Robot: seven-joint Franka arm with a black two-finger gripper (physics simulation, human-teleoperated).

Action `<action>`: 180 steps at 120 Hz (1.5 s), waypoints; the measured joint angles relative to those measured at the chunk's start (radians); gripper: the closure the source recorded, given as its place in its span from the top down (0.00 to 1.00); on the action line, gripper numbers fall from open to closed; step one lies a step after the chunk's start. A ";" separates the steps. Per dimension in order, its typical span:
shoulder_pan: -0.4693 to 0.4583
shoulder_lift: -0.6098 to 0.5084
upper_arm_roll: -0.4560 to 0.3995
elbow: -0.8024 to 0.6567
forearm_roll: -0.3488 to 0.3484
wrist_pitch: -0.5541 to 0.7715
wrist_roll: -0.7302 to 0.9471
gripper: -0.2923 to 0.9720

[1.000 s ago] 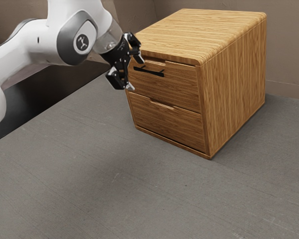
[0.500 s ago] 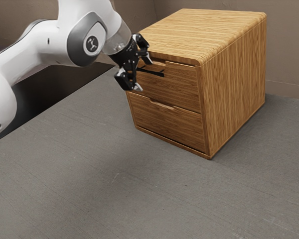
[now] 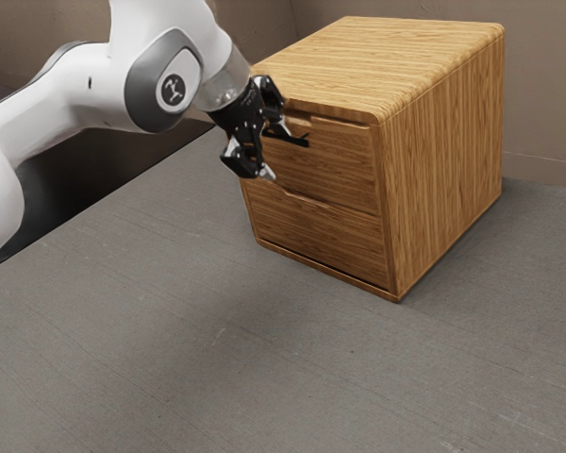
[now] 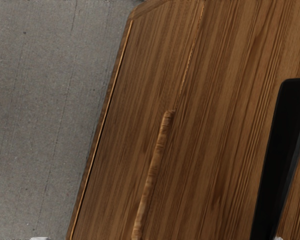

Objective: Pull the drawer handle with one arm to open the drawer

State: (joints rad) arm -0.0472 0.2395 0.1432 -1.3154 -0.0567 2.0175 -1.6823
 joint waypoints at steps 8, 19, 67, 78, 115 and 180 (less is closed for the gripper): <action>-0.002 -0.018 0.004 -0.018 0.000 -0.001 -0.002 0.59; -0.003 -0.046 0.017 -0.047 0.000 -0.001 -0.005 0.50; -0.002 -0.203 0.020 -0.218 -0.002 -0.004 -0.014 0.19; 0.000 -0.254 0.020 -0.278 -0.002 -0.005 -0.017 0.17; 0.011 -0.422 0.009 -0.462 0.000 -0.008 -0.029 0.15; 0.041 -0.627 -0.018 -0.649 0.026 -0.001 -0.053 0.16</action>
State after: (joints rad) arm -0.0066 -0.3875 0.1256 -1.9649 -0.0308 2.0167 -1.7357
